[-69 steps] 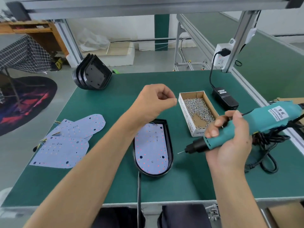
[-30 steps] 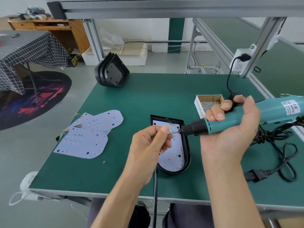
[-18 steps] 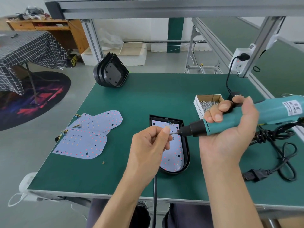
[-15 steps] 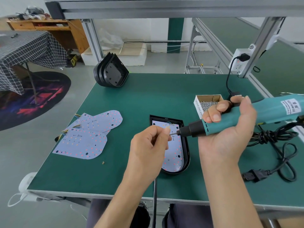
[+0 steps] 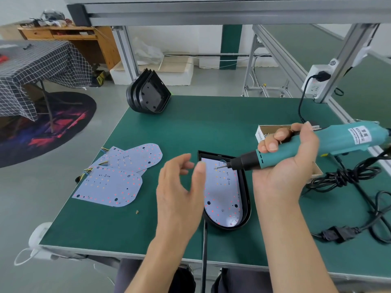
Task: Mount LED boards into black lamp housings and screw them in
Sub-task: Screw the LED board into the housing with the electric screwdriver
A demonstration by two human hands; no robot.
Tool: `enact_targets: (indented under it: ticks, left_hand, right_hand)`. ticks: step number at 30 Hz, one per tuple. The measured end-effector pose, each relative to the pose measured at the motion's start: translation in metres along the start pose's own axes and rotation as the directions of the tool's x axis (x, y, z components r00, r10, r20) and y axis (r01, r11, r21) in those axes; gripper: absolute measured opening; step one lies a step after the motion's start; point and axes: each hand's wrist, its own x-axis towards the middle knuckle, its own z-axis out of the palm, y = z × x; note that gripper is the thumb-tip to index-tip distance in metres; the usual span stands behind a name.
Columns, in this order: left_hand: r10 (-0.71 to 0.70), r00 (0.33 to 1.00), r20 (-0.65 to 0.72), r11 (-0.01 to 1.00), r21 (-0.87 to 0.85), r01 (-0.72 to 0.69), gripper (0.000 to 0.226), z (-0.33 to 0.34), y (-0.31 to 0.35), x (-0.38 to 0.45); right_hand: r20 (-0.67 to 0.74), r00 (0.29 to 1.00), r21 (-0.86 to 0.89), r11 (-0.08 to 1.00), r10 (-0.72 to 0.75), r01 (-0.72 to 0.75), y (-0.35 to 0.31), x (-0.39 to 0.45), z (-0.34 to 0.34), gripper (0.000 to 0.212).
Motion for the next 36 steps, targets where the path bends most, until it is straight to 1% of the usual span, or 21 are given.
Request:
enact_targets:
  ticks: [1, 2, 4, 6, 9, 11, 14, 15, 22, 28, 36]
  left_hand:
    - [-0.041, 0.999, -0.021, 0.999, 0.016, 0.041, 0.043, -0.002, -0.003, 0.002]
    - [-0.081, 0.997, -0.013, 0.996, 0.043, 0.081, 0.041, -0.003, -0.006, 0.004]
    - [-0.181, 0.982, 0.062, 0.979, 0.102, 0.174, 0.042, -0.002, -0.01, 0.008]
    - [-0.273, 0.949, 0.155, 0.958, 0.138, 0.253, 0.045, 0.003, -0.012, 0.012]
    - [-0.348, 0.907, 0.237, 0.929, 0.216, 0.3, 0.046, 0.013, -0.012, 0.02]
    - [-0.37, 0.891, 0.265, 0.915, 0.273, 0.299, 0.04, 0.018, -0.012, 0.024]
    - [-0.361, 0.887, 0.289, 0.914, 0.298, 0.275, 0.019, 0.022, -0.016, 0.027]
    - [-0.352, 0.889, 0.292, 0.916, 0.304, 0.263, 0.015, 0.023, -0.017, 0.028]
    - [-0.327, 0.894, 0.307, 0.924, 0.303, 0.234, 0.019, 0.027, -0.023, 0.03]
    - [-0.305, 0.904, 0.3, 0.933, 0.285, 0.22, 0.017, 0.027, -0.022, 0.028]
    - [-0.284, 0.919, 0.273, 0.935, 0.29, 0.203, 0.019, 0.027, -0.017, 0.025]
  right_hand:
    - [-0.016, 1.0, 0.003, 1.0, 0.0, 0.0, 0.004, 0.003, 0.003, 0.023]
    - [-0.031, 1.0, -0.008, 1.0, -0.004, 0.004, 0.007, 0.006, 0.004, 0.021]
    - [-0.033, 0.999, -0.027, 1.0, -0.012, 0.011, 0.016, 0.011, 0.003, 0.016]
    - [-0.025, 0.999, -0.059, 0.998, -0.026, 0.024, 0.026, 0.015, 0.002, 0.013]
    - [-0.012, 0.999, -0.11, 0.993, -0.049, 0.048, 0.039, 0.016, 0.004, 0.016]
    - [0.006, 0.998, -0.138, 0.988, -0.068, 0.068, 0.046, 0.017, 0.003, 0.015]
    - [0.051, 0.993, -0.196, 0.974, -0.105, 0.113, 0.052, 0.018, 0.001, 0.011]
    - [0.063, 0.991, -0.211, 0.969, -0.116, 0.126, 0.053, 0.018, 0.001, 0.011]
    - [0.093, 0.988, -0.223, 0.965, -0.123, 0.141, 0.056, 0.017, 0.004, 0.012]
    - [0.133, 0.984, -0.25, 0.957, -0.119, 0.15, 0.057, 0.016, 0.006, 0.013]
    - [0.146, 0.982, -0.272, 0.95, -0.12, 0.157, 0.057, 0.013, 0.01, 0.019]
